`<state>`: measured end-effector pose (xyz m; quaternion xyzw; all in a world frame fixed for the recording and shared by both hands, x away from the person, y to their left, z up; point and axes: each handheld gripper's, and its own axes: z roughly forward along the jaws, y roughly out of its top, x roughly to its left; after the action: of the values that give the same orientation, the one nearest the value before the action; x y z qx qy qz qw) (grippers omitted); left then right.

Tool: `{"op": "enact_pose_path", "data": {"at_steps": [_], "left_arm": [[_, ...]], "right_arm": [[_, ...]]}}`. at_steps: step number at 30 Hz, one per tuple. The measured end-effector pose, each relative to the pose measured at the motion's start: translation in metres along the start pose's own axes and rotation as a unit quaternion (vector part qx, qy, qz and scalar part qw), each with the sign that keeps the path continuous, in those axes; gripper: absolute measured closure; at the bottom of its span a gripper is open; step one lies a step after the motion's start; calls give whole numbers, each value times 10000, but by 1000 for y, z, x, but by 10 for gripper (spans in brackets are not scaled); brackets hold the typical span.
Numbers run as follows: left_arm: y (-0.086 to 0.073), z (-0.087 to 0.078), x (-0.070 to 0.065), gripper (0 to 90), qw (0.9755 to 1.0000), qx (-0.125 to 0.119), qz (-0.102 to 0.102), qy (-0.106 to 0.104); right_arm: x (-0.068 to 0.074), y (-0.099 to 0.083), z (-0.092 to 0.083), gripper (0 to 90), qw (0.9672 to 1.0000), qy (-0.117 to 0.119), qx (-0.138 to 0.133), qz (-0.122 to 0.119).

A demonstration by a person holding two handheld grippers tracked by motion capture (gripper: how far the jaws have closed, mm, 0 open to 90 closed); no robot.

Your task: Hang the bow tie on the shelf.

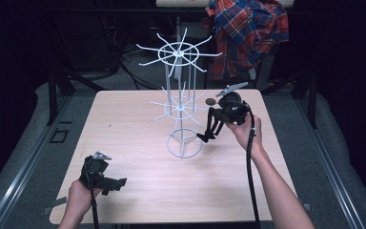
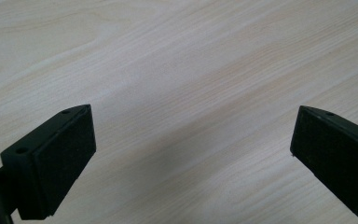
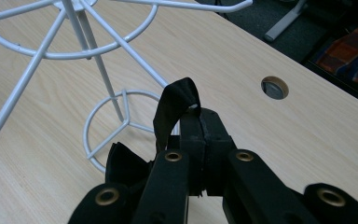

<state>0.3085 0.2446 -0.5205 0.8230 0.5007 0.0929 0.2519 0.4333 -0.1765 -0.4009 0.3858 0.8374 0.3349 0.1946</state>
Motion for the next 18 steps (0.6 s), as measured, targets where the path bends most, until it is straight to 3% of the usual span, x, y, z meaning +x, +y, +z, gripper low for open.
{"op": "enact_pose_path", "data": {"at_steps": [18], "left_arm": [[0, 1, 0, 0, 10000, 3, -6, -8]], "right_arm": [[4, -4, 7, 890, 9999, 71, 90, -26]]}}
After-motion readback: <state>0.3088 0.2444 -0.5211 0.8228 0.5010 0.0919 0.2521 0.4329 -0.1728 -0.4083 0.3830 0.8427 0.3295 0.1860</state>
